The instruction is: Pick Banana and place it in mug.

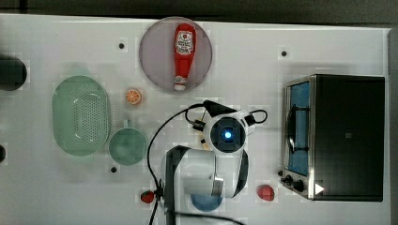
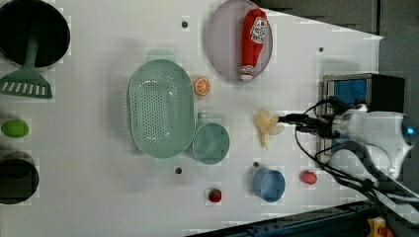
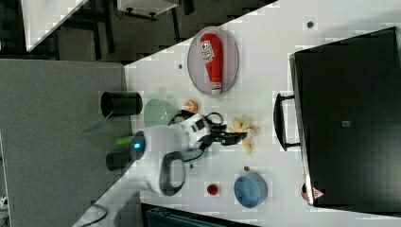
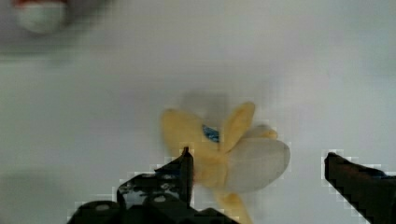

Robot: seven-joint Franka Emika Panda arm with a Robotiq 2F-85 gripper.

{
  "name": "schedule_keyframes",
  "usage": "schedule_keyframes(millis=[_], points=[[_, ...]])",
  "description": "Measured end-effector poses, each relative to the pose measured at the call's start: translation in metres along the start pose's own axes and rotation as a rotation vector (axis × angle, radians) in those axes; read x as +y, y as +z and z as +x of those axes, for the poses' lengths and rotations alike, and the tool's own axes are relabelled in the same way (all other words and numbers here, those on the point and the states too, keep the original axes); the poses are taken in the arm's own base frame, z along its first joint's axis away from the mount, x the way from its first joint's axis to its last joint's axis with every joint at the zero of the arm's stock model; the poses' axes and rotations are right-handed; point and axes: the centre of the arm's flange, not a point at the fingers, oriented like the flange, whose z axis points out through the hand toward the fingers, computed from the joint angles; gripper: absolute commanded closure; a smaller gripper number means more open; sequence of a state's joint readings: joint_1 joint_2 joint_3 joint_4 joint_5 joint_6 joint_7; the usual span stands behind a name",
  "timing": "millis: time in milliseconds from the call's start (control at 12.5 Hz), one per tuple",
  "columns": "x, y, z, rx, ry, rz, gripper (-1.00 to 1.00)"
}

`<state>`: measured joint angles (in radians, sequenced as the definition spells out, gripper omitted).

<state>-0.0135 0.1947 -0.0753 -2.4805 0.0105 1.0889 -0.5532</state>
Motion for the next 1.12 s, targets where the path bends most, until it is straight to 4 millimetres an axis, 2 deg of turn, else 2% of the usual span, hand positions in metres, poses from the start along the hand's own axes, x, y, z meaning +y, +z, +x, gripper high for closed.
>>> schedule_keyframes(millis=[240,320,480,720,960,1120], points=[[0.003,0.067,-0.015,-0.081,-0.034,-0.036,-1.0],[0.002,0.078,-0.018,-0.085,-0.04,-0.038,-1.0],[-0.004,0.076,-0.016,-0.066,-0.058,-0.031,-0.93],[-0.014,0.056,-0.009,-0.017,-0.062,-0.006,-0.18],[-0.022,0.05,-0.005,0.008,-0.088,-0.003,0.45],[-0.022,0.051,-0.005,0.015,-0.097,-0.004,0.46]])
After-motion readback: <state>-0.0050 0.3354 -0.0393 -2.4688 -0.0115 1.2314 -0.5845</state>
